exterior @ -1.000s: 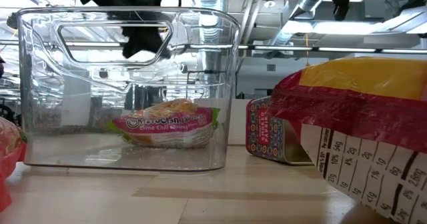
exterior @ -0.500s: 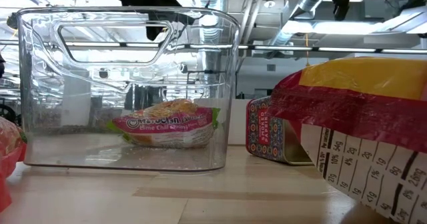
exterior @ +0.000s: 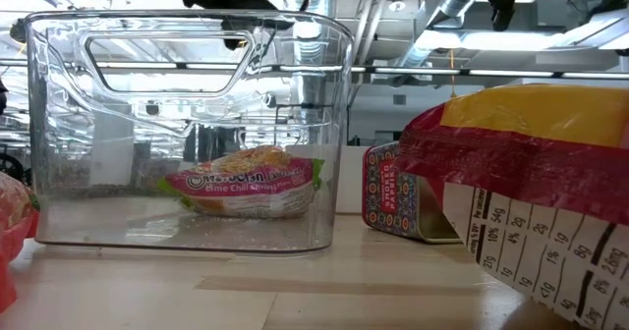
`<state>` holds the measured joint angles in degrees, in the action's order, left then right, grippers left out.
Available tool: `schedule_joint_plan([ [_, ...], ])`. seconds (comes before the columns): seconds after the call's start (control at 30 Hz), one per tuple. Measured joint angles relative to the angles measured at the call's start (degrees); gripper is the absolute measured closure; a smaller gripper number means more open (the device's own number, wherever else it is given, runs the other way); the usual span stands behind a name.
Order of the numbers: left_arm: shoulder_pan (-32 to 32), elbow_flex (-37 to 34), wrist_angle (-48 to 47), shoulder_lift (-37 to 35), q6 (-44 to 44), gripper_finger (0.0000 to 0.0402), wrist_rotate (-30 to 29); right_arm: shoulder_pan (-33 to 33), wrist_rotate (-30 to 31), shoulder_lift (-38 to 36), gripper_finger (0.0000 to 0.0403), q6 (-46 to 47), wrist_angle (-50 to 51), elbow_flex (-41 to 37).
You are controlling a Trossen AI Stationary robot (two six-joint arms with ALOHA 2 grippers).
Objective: Pick & Place Food Item
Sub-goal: Put the green spoon into the white bin
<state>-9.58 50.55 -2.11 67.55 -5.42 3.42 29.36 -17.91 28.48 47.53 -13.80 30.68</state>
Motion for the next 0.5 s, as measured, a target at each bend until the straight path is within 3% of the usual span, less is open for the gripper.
schedule_joint_plan([
  [0.2,0.0,7.0,-1.4,5.9,5.5,0.0396,0.5,0.0,0.0,0.0,0.0148,0.0,0.0,0.0],
  [0.5,-1.1,22.3,-13.7,20.4,17.6,0.0396,5.1,0.0,0.4,0.0,0.0148,0.0,0.0,0.0],
])
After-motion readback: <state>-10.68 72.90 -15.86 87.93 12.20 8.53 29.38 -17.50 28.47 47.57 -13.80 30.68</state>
